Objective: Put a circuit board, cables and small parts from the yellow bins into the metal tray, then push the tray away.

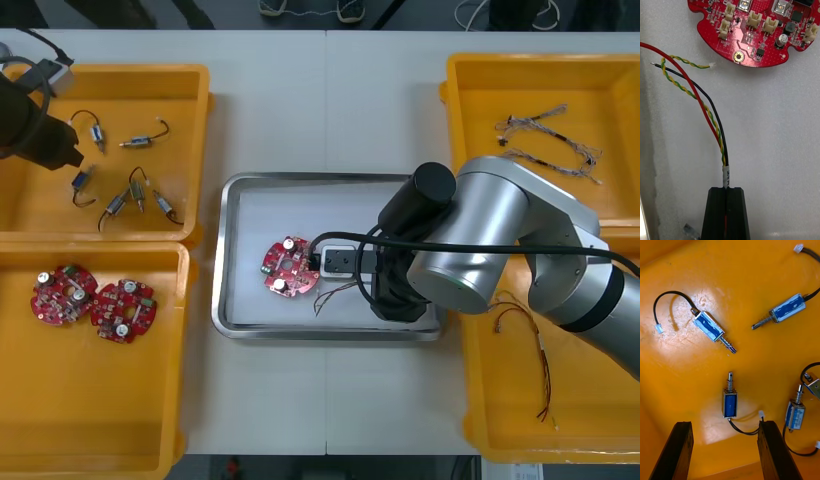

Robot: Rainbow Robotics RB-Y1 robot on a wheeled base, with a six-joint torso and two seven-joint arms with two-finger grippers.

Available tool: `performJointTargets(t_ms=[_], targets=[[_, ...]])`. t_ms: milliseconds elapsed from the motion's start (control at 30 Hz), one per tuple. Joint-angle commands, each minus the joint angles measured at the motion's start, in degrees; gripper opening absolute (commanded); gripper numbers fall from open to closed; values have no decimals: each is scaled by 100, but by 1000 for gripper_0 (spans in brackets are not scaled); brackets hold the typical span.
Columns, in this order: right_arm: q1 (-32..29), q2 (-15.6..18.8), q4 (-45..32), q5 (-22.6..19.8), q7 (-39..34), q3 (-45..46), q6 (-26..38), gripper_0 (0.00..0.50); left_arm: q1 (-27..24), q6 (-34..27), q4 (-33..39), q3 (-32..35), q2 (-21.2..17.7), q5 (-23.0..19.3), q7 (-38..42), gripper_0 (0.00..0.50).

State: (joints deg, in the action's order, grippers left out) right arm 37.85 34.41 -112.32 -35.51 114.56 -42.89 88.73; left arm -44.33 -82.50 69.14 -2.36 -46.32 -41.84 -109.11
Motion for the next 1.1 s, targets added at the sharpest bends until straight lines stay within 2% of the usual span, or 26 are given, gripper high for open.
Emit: performJointTargets(t_ms=[33,100,133,167,233,267,300,367,600,933,967,1000,1033,1067,1100], targets=[[170,-145,185,70,251,-141,-269,0,12,383,-287,-291,-185,-70,-383,500],[170,-136,211,88,269,-141,-287,1,12,577,-454,-397,-141,-97,-392,500],[170,-136,211,88,269,-141,-278,15,12,621,-489,-423,-132,-105,-401,500],[170,-136,211,105,278,-141,-287,54,12,717,-568,-485,-106,-123,-401,500],[161,-136,211,132,278,-141,-278,214,12,867,-682,-573,-62,-141,-401,500],[170,-136,211,158,278,-141,-278,336,12,972,-761,-625,-62,-158,-401,500],[170,-145,211,176,278,-141,-278,433,12,1078,-841,-687,-35,-167,-401,500],[161,-136,211,193,260,-141,-278,500,12,1227,-928,-784,-18,-202,-401,500],[170,-145,176,140,243,53,-190,500,20,1359,-990,-1003,0,-290,-348,500],[170,-321,-290,123,225,747,601,500,319,1719,-990,-1021,17,-308,-410,500],[170,-330,-352,123,225,809,698,500,328,1719,-990,-1030,17,-308,-419,426],[170,-347,-396,105,225,879,812,500,337,1719,-981,-1021,17,-316,-419,180],[170,-365,-422,105,225,914,891,500,337,1719,-981,-1030,17,-316,-419,42],[170,-409,-466,114,216,1002,1076,500,337,1719,-981,-1030,17,-316,-419,0],[170,-453,-519,132,207,1116,1252,500,337,1719,-981,-1030,17,-316,-419,0]])
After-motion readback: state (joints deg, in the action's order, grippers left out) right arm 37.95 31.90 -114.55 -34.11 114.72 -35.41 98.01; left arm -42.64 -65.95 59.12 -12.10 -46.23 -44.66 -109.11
